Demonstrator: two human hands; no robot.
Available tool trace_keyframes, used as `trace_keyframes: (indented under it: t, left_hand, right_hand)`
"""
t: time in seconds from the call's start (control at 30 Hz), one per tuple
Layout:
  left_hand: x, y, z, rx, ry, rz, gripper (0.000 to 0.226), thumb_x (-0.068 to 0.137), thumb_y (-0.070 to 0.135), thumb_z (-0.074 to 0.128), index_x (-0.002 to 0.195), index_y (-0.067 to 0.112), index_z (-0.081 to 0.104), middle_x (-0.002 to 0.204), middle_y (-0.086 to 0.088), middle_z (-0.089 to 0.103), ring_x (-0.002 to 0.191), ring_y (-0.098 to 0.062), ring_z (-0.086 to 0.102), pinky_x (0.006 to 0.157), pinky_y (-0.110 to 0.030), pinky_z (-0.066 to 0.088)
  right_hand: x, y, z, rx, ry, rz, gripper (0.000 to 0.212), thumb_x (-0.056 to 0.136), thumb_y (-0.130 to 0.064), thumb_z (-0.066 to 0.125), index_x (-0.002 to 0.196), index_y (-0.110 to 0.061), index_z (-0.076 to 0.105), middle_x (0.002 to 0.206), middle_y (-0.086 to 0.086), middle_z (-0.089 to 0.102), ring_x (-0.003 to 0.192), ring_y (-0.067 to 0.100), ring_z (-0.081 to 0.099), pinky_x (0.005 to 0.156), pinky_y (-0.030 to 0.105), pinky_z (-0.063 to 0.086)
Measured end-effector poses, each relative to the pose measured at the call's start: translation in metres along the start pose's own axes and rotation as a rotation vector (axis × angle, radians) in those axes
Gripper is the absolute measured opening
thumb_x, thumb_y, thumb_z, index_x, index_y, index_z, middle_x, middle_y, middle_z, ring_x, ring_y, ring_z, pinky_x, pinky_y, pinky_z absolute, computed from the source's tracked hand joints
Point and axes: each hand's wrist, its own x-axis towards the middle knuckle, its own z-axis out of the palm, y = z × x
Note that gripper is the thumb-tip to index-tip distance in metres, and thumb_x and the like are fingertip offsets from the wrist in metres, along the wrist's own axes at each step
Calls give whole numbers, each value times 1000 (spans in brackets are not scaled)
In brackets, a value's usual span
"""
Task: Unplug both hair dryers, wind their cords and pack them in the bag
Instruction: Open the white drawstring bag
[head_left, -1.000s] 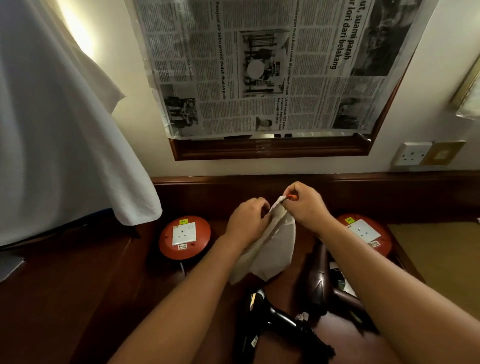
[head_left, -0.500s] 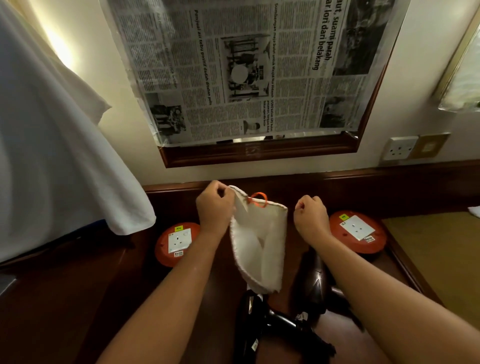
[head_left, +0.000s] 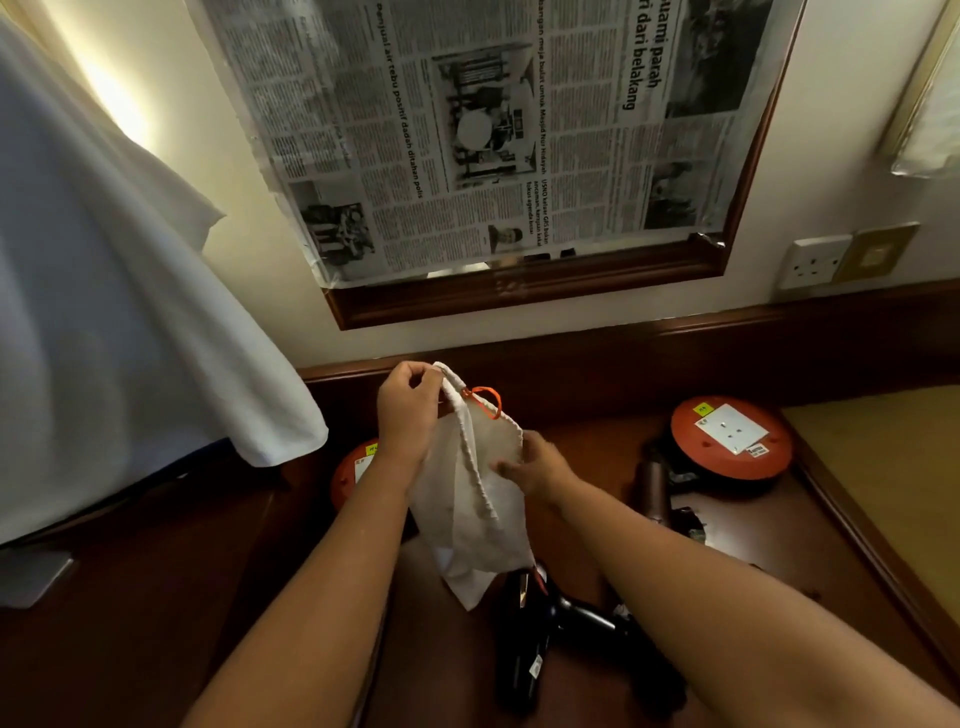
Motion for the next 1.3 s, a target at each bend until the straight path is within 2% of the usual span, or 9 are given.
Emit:
trace_keyframes:
  t: [0.07,0.13,0.23,0.43,0.5,0.63,0.83,1.13,1.3]
  left_hand:
    - [5,-7,-8,-113,4,-90,15,82,19,56,69,22,65,77,-7,66,79,-25,63,76,-48,57]
    - [4,-12,-16,-41,72,-72,11,86,15,55,81,18,64,84,-5,64,87,-26,62,76,-41,57]
    - [-4,-24,-22,205,188,126,28,91,13,54,118,10,55,119,-9,53,108,-22,52,80,-11,40]
    - [-12,-62,1,876,-114,476,71,86,54,51,144,17,35,144,-11,42,136,-30,33,110,-45,27]
    - [-13,-74,9,1045,-190,407,51,93,42,49,138,18,43,135,-9,52,127,-29,45,101,-41,34]
    - [-10,-69,15,772,-120,272,25,96,15,41,105,8,63,101,-16,67,95,-36,61,68,-37,41]
    - [26,-55,-8,686,-1,154,29,91,7,42,106,15,65,104,-14,67,96,-36,61,76,-42,51]
    - [57,-70,-43,869,-203,106,33,86,5,46,105,15,71,97,-14,67,88,-33,60,66,-31,42]
    - [64,-57,-26,746,-125,-94,19,82,10,50,81,11,69,82,-13,62,82,-36,61,63,-31,41]
  right_hand:
    - [-3,1,12,-8,29,-56,33,84,-26,67,114,-12,61,112,8,64,103,28,61,88,45,53]
    - [-8,-4,13,30,109,-139,7,89,-15,57,89,-11,63,90,9,66,87,27,62,68,35,53]
    - [-11,-17,-3,-73,221,-272,23,91,-13,51,69,-13,46,73,6,54,71,23,49,55,32,33]
    - [-19,-52,-36,-180,223,-411,16,95,-14,48,82,-6,55,76,6,56,67,20,51,61,37,44]
    - [-22,-59,-47,-212,245,-463,13,92,-12,49,82,-8,56,77,7,57,70,21,52,62,38,45]
    - [-26,-57,-73,-423,322,-487,3,86,-12,53,87,-12,56,86,3,55,74,22,53,64,40,47]
    - [-21,-22,-114,-591,345,-309,10,84,-5,49,84,-15,49,87,4,55,77,25,54,62,37,45]
    - [-8,-28,-176,-598,203,-238,8,87,-12,59,88,-17,65,88,5,64,78,20,61,60,27,47]
    - [6,-51,-185,-175,227,-22,10,93,-11,54,89,-6,62,75,15,65,52,21,62,41,25,49]
